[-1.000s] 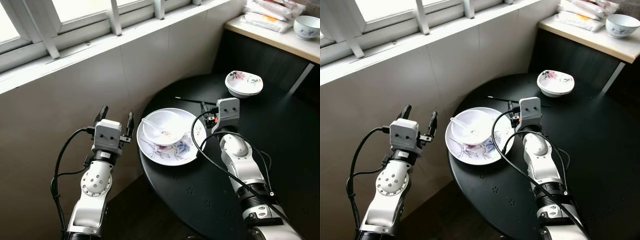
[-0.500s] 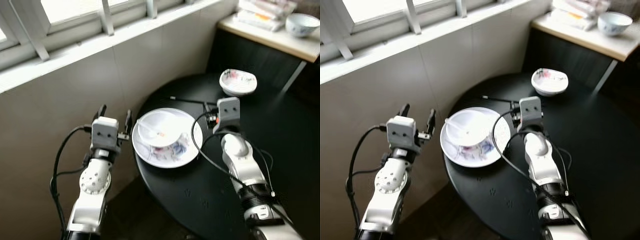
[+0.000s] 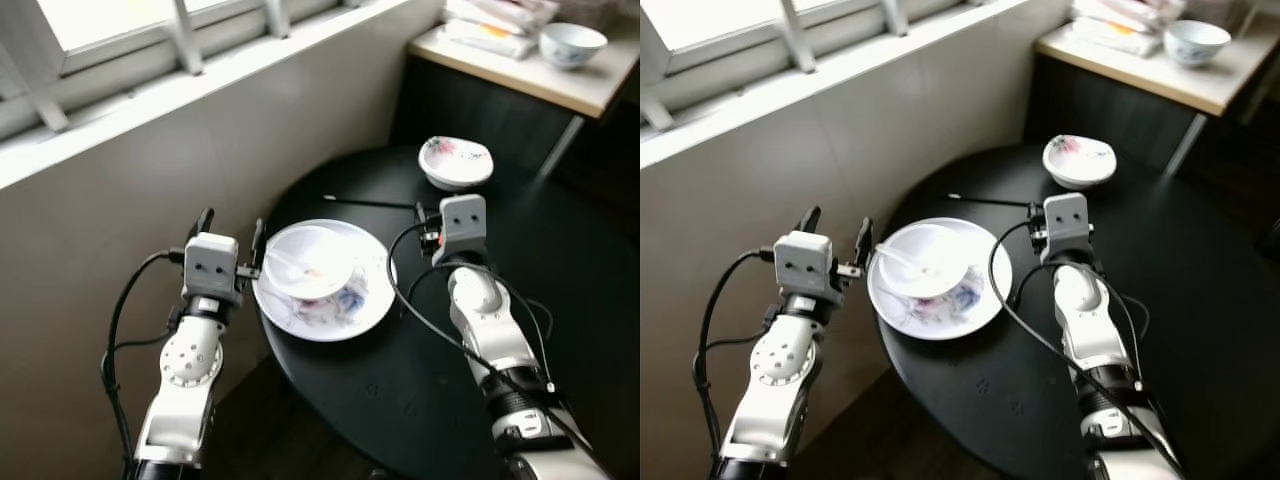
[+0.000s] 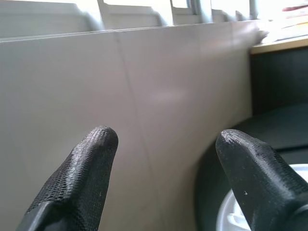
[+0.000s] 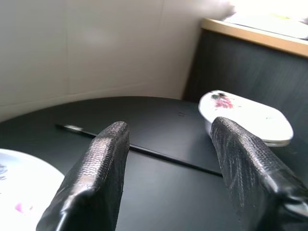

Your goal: Kitchen organization

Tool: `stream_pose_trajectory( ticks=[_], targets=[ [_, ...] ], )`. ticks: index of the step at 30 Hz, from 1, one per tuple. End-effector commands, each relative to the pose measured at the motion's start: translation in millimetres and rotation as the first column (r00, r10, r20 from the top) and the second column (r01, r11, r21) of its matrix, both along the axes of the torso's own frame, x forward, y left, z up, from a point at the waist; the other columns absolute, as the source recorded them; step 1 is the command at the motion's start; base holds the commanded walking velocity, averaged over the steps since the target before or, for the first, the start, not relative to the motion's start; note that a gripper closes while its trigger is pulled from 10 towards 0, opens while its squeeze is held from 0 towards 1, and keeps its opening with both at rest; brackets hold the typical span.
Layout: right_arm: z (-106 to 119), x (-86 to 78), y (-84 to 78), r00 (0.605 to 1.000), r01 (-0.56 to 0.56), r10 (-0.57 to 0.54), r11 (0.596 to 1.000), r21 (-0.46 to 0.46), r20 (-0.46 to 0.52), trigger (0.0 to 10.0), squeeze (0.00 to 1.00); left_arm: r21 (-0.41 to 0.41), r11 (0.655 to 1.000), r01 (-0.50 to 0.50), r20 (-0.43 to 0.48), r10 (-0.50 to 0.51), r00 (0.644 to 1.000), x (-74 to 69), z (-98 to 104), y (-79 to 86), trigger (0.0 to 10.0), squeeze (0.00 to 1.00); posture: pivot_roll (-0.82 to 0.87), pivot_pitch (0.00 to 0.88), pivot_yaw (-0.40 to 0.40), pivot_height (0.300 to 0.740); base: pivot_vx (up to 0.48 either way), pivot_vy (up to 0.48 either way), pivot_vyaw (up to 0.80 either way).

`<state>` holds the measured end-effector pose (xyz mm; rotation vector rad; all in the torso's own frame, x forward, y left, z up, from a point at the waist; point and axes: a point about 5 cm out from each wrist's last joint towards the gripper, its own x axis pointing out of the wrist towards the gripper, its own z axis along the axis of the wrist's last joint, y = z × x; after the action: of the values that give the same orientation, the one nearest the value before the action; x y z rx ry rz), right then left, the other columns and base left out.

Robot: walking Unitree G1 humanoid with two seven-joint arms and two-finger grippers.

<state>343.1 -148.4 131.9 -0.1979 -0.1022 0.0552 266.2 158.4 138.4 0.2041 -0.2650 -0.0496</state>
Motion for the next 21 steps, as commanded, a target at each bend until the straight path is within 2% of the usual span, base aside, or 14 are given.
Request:
stream_pose_trajectory(
  ticks=[1,9,13,21],
  targets=[
    [6.0,0.1,-4.9,0.999,0.014,-0.014,1.0,-0.012,0.029,10.0,0.0,0.0,1.0,0.011,-0.002,-0.011,1.0,-0.3,-0.7,-2.8,10.0,0.0,-0.04,0.0,0.016,0.74,0.0,0.0,0.0],
    [6.5,-0.5,-5.0,0.999,0.021,-0.021,1.0,0.006,0.034,10.0,0.0,-0.004,1.0,0.013,-0.002,-0.013,1.0,-0.4,-0.7,-3.1,10.0,0.0,-0.04,0.0,0.016,0.74,0.0,0.0,0.0],
    [6.2,-0.3,-5.5,0.999,0.027,-0.028,0.999,0.028,0.03,10.0,0.0,-0.005,1.0,0.012,-0.004,-0.012,1.0,-0.6,-1.0,-2.7,10.0,0.0,-0.04,0.0,0.017,0.74,0.0,0.0,-0.76],
    [7.4,-0.5,-5.2,0.999,0.023,-0.023,1.0,0.015,0.044,10.0,0.0,-0.008,1.0,0.009,-0.007,-0.009,1.0,-0.8,-1.4,-2.2,10.0,0.0,-0.03,0.0,0.017,0.74,0.0,0.0,-0.8]
  ],
)
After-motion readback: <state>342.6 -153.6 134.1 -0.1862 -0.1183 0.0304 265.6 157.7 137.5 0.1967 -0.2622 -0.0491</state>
